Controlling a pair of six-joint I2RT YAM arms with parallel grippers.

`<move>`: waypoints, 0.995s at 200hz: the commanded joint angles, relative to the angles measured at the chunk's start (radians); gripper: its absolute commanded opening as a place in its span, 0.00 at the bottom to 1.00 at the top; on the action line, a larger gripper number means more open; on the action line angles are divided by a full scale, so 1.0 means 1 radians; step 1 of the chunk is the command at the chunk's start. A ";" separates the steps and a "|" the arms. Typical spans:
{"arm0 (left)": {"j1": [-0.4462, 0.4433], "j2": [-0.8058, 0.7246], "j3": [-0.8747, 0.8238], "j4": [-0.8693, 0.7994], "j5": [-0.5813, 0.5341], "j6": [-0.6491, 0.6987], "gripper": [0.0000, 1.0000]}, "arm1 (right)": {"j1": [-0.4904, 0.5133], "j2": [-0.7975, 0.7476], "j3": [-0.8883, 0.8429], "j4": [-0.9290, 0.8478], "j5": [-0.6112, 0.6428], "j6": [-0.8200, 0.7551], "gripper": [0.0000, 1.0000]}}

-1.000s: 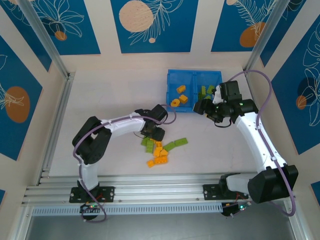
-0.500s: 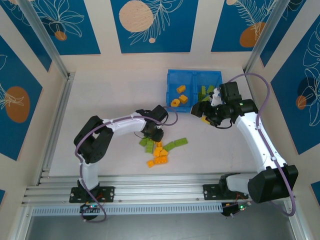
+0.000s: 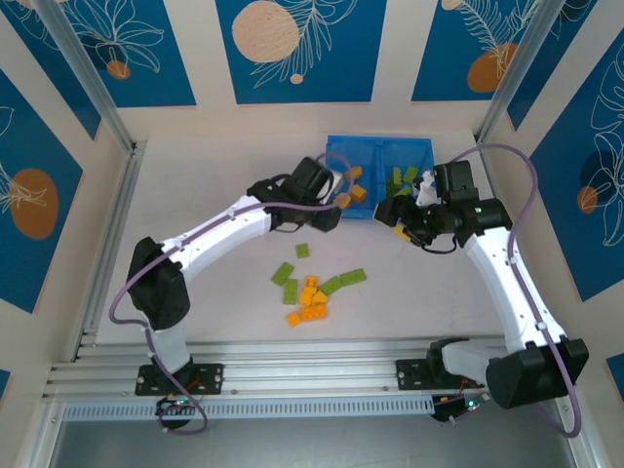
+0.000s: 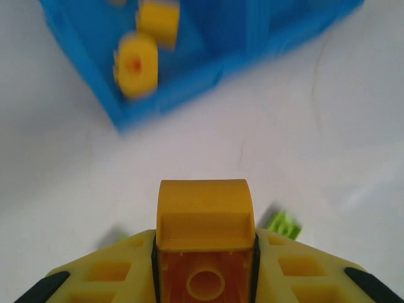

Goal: Sort the legos into containers by color

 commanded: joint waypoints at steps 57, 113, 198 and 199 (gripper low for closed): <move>0.038 0.600 0.780 0.016 -0.283 0.090 0.33 | -0.003 -0.140 -0.065 0.029 0.072 0.093 0.68; 0.060 0.843 0.973 0.147 -0.356 0.161 0.38 | -0.005 -0.207 -0.085 -0.002 0.099 0.093 0.69; 0.059 0.714 0.970 0.099 -0.299 0.134 0.52 | -0.003 -0.226 -0.088 0.006 0.104 0.104 0.69; 0.059 0.708 0.969 0.096 -0.296 0.131 0.52 | -0.003 -0.226 -0.088 0.006 0.104 0.104 0.69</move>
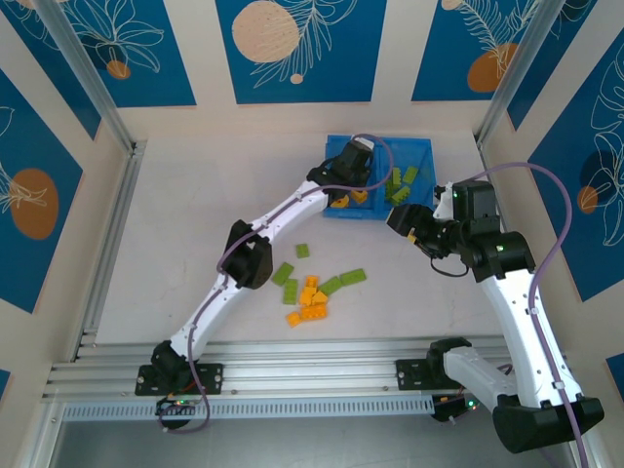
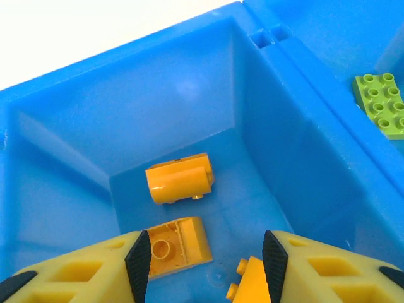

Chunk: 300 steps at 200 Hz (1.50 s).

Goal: Sort the legos into containers by color

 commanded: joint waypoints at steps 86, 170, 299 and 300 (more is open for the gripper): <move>0.003 -1.059 -0.931 0.294 0.293 0.106 0.49 | 0.130 0.110 0.021 0.005 0.090 -0.027 0.69; 0.003 -1.739 -1.625 0.143 0.396 0.570 0.54 | 0.499 0.570 0.136 0.191 0.214 0.055 0.69; 0.003 -2.045 -1.979 0.130 0.392 0.578 1.00 | 0.617 1.204 0.531 0.101 0.447 -0.022 0.69; 0.003 -2.045 -1.980 0.129 0.392 0.578 1.00 | 0.617 1.206 0.532 0.101 0.448 -0.022 0.68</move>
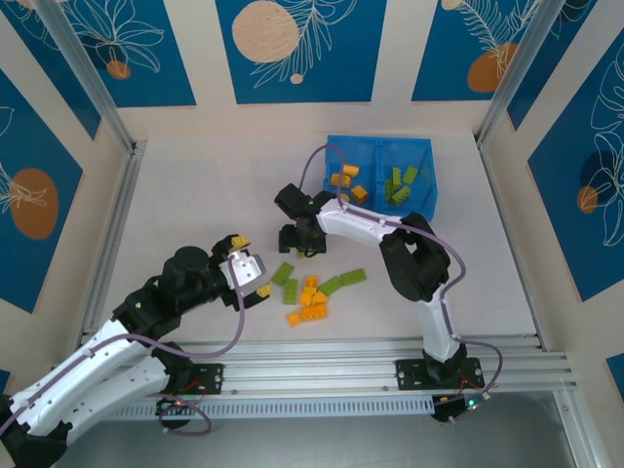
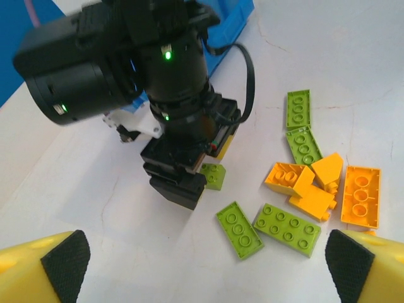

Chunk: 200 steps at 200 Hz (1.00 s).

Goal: Sort the legos into containers by color

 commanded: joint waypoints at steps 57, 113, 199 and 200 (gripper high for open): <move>0.003 -0.001 -0.027 0.060 0.061 -0.030 1.00 | 0.000 0.029 0.039 -0.040 0.050 -0.031 0.34; 0.003 0.025 0.004 0.091 0.095 -0.040 1.00 | -0.015 -0.144 -0.045 0.004 0.060 -0.027 0.24; 0.003 0.159 0.101 0.226 0.057 -0.244 1.00 | -0.271 -0.555 -0.202 0.073 0.130 -0.105 0.26; 0.003 0.161 0.104 0.225 0.054 -0.248 1.00 | -0.271 -0.555 -0.202 0.073 0.130 -0.105 0.26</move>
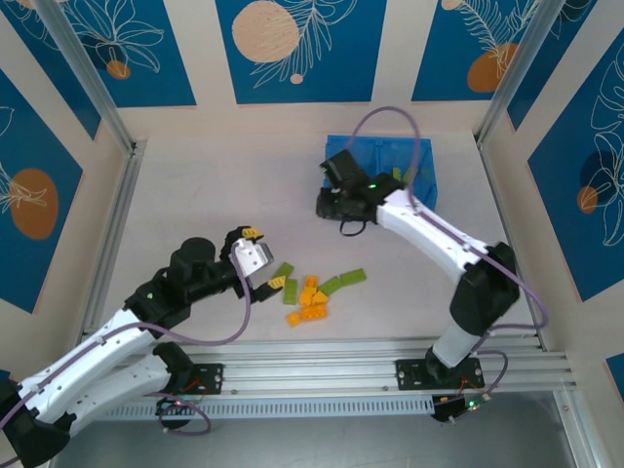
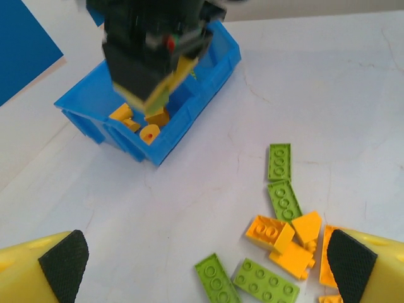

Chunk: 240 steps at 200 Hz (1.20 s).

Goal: Sort the legos into containers by color

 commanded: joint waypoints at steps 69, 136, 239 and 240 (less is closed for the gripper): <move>0.003 0.100 0.118 -0.001 -0.087 -0.238 1.00 | -0.479 0.200 0.083 0.120 0.004 -0.116 0.26; 0.003 0.189 0.195 -0.174 -0.152 -0.335 1.00 | -0.557 0.639 0.582 -0.034 -0.150 -0.034 0.32; 0.004 0.373 0.230 -0.270 -0.326 -0.509 1.00 | -0.560 0.451 0.438 -0.043 -0.242 -0.032 0.47; 0.004 0.377 0.232 -0.272 -0.328 -0.511 1.00 | -0.560 0.446 0.432 -0.041 -0.244 -0.032 0.47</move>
